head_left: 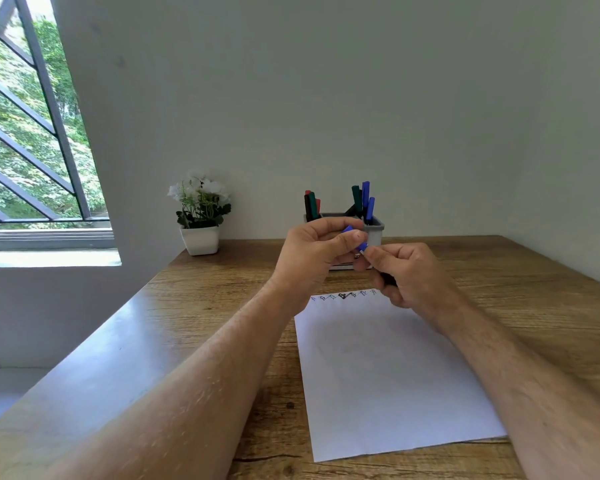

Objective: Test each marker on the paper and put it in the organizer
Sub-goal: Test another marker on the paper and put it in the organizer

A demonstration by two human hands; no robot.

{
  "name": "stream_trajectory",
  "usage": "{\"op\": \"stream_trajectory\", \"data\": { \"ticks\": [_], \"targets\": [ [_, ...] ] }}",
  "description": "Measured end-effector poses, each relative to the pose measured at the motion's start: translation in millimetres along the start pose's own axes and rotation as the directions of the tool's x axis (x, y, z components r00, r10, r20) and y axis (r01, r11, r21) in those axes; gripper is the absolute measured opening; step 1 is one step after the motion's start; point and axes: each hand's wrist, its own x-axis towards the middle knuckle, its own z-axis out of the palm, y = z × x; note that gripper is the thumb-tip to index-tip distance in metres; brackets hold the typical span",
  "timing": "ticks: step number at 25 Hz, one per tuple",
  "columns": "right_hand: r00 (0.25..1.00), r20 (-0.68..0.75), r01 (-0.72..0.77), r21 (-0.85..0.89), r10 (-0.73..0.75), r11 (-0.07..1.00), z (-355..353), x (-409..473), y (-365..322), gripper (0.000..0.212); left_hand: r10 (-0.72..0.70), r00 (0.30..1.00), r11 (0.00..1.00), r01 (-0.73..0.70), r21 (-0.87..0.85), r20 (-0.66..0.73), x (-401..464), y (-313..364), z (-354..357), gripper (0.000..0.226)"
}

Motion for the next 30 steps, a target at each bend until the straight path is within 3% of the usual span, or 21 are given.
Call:
{"op": "stream_trajectory", "data": {
  "ticks": [8,12,15,19,22,24,27,30],
  "targets": [
    [0.998,-0.063,-0.001,0.01,0.002,1.0,1,-1,-9,0.036,0.021,0.999,0.999,-0.022,-0.027,-0.035,3,-2,2,0.012],
    [0.988,-0.145,0.031,-0.191,-0.06,0.981,3,0,-6,0.045,0.003,0.984,0.963,-0.051,-0.264,-0.179,8,7,-10,0.014],
    [0.98,-0.177,0.086,-0.04,-0.092,0.995,-2,-2,-4,0.038,-0.062,0.971,0.903,-0.043,-0.427,-0.229,10,12,-20,0.016],
    [0.973,-0.197,0.137,0.059,-0.123,0.989,-8,-3,-2,0.026,-0.152,0.976,0.849,0.049,-0.526,-0.156,8,9,-11,0.022],
    [0.943,-0.283,0.184,0.012,-0.173,0.983,-14,-2,-1,0.031,-0.183,0.975,0.851,0.093,-0.517,-0.127,7,7,-10,0.026],
    [0.934,-0.327,0.178,0.085,-0.142,0.98,-20,-1,0,0.031,-0.203,0.973,0.873,0.129,-0.471,-0.108,6,4,-9,0.027],
    [0.929,-0.37,0.091,0.177,-0.019,0.98,-25,-2,3,0.021,-0.244,0.967,0.927,0.211,-0.311,-0.072,3,-1,-2,0.029],
    [0.897,-0.441,0.0,0.025,0.011,1.0,-30,-1,13,0.009,-0.22,0.975,0.972,0.217,-0.086,-0.027,-1,-8,6,0.027]
  ]
}}
